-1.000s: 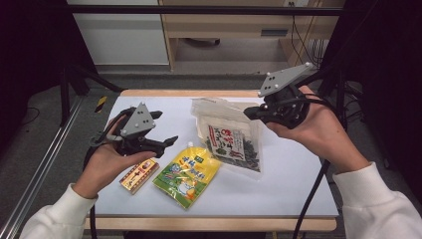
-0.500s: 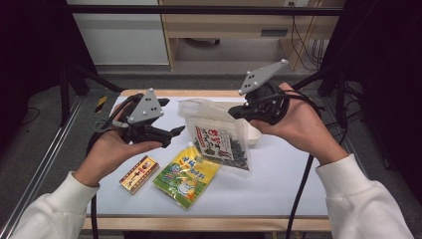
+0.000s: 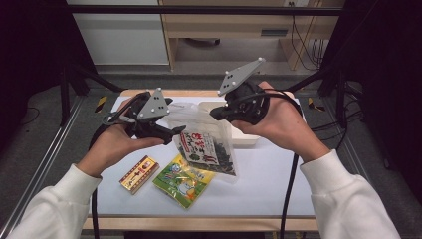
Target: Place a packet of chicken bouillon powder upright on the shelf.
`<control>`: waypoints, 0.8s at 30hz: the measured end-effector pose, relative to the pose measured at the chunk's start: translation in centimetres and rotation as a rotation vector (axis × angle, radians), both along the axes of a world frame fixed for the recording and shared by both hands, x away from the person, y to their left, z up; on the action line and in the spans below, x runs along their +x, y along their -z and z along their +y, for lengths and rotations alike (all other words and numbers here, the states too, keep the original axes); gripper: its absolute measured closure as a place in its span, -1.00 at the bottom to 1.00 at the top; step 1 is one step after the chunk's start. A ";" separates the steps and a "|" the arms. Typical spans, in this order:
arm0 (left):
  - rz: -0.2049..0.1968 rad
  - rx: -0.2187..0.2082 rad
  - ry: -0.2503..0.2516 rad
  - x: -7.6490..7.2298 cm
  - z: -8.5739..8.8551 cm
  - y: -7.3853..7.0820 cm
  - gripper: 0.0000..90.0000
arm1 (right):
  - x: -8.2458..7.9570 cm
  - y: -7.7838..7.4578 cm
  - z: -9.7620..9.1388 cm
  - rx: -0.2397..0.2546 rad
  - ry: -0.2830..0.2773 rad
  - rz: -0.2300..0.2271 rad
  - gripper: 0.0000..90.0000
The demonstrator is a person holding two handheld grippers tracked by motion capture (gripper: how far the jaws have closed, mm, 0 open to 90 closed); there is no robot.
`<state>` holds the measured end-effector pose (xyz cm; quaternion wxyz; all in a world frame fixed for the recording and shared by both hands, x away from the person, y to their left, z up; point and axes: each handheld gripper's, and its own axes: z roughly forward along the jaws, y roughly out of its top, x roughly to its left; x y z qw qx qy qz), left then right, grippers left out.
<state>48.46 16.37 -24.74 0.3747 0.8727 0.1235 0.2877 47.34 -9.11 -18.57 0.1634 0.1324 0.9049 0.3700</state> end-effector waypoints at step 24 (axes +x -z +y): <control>0.167 0.001 0.102 0.5 -0.4 1.3 0.93 | 0.2 1.2 -1.2 0.020 0.040 0.022 0.99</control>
